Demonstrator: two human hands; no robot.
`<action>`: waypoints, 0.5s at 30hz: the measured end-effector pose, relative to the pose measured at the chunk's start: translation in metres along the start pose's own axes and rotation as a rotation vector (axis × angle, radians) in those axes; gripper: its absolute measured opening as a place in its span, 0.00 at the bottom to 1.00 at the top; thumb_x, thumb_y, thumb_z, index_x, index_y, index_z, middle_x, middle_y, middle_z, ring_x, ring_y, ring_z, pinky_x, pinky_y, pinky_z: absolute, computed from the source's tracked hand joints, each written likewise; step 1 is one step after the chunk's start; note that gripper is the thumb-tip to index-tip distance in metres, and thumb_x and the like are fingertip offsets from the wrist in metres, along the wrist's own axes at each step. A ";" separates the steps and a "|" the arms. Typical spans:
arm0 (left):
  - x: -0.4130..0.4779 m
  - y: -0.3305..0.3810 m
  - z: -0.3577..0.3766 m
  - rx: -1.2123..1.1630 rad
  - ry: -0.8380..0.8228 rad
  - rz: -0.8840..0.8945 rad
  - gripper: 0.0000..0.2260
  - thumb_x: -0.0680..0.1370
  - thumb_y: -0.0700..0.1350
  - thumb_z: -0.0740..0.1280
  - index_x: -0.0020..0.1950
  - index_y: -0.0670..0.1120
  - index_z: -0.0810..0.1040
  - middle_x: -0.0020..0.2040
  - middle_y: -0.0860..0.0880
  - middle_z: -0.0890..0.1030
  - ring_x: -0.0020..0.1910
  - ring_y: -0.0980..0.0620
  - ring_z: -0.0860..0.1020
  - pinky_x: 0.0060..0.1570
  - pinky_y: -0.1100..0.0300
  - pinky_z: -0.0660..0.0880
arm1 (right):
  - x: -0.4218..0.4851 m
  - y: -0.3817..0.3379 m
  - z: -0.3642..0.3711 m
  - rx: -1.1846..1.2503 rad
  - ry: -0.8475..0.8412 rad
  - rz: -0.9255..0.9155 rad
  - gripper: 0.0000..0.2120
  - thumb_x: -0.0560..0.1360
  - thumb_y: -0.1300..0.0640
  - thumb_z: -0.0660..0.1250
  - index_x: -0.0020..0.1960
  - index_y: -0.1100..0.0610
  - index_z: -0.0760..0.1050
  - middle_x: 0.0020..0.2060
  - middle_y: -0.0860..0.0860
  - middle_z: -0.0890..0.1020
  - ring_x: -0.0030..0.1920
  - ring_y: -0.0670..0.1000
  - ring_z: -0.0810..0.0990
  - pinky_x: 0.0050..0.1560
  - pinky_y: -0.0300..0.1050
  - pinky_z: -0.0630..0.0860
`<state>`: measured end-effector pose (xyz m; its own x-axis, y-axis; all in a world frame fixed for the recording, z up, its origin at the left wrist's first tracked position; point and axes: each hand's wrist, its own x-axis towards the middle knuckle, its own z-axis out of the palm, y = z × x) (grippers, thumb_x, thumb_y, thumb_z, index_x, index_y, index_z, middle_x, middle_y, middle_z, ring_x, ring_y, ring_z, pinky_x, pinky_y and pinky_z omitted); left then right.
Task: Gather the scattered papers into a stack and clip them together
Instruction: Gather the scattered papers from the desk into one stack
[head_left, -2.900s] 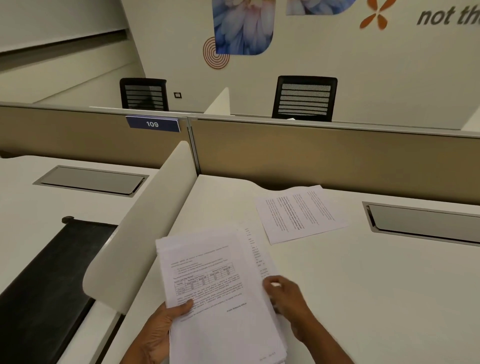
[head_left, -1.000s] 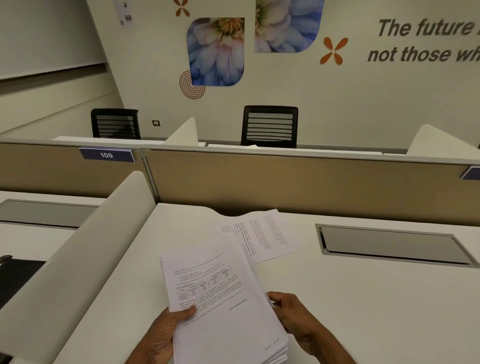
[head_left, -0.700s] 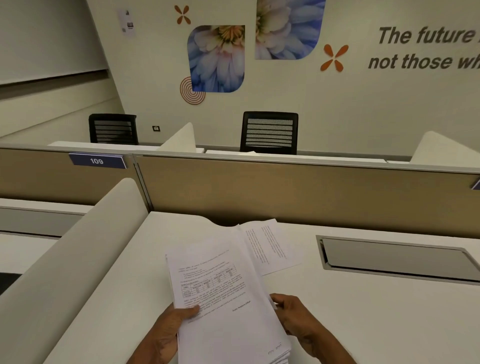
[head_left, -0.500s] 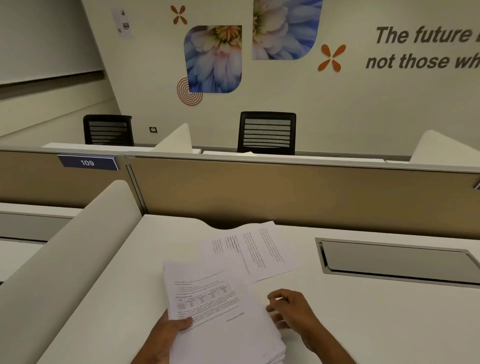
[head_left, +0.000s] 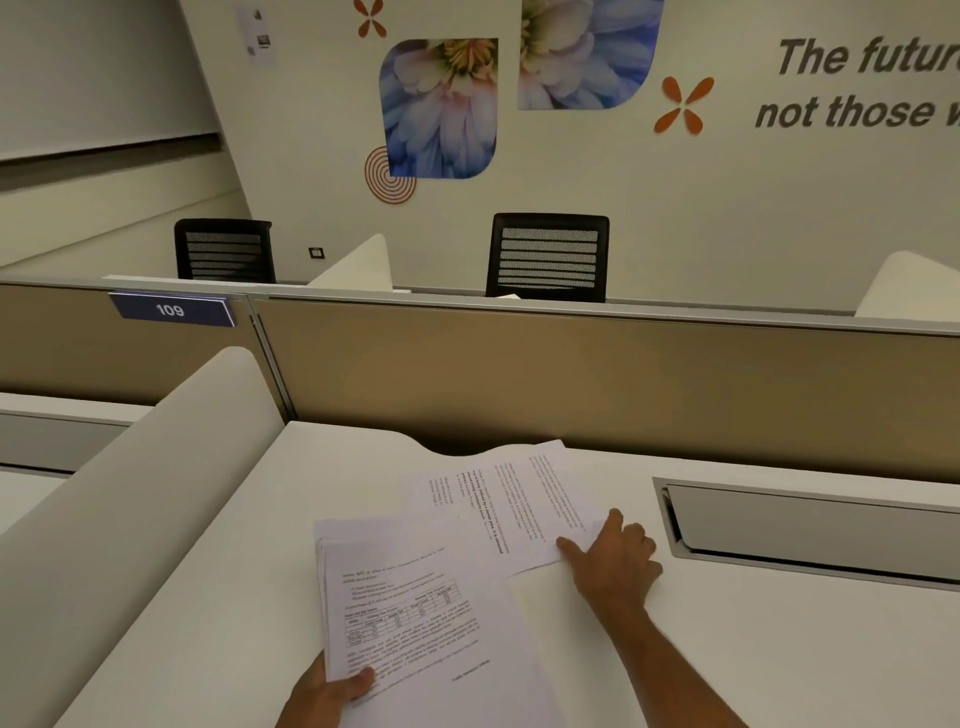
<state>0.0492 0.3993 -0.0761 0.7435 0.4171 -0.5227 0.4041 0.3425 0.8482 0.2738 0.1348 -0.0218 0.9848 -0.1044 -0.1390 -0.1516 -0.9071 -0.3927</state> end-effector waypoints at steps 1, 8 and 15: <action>0.000 -0.001 0.000 -0.001 -0.001 0.006 0.31 0.74 0.23 0.67 0.77 0.34 0.65 0.71 0.31 0.73 0.72 0.34 0.70 0.72 0.48 0.64 | 0.002 -0.003 0.002 -0.039 0.002 -0.003 0.41 0.71 0.33 0.70 0.74 0.54 0.63 0.69 0.57 0.73 0.69 0.58 0.71 0.67 0.56 0.71; -0.005 0.001 0.002 -0.062 -0.019 0.008 0.34 0.72 0.24 0.71 0.77 0.35 0.65 0.62 0.36 0.77 0.63 0.40 0.74 0.71 0.48 0.64 | 0.016 -0.014 0.000 -0.040 -0.053 0.034 0.38 0.68 0.37 0.76 0.68 0.55 0.67 0.66 0.57 0.76 0.67 0.58 0.74 0.66 0.56 0.72; -0.019 0.009 0.008 -0.130 -0.066 0.056 0.41 0.62 0.29 0.75 0.73 0.41 0.66 0.62 0.39 0.79 0.56 0.41 0.77 0.52 0.61 0.80 | 0.015 -0.007 0.004 0.577 -0.115 0.021 0.12 0.76 0.55 0.73 0.57 0.57 0.76 0.57 0.58 0.84 0.47 0.55 0.81 0.53 0.54 0.85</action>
<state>0.0434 0.3875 -0.0578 0.7982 0.3838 -0.4642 0.2915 0.4282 0.8554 0.2897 0.1411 -0.0246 0.9704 -0.0454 -0.2372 -0.2242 -0.5336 -0.8154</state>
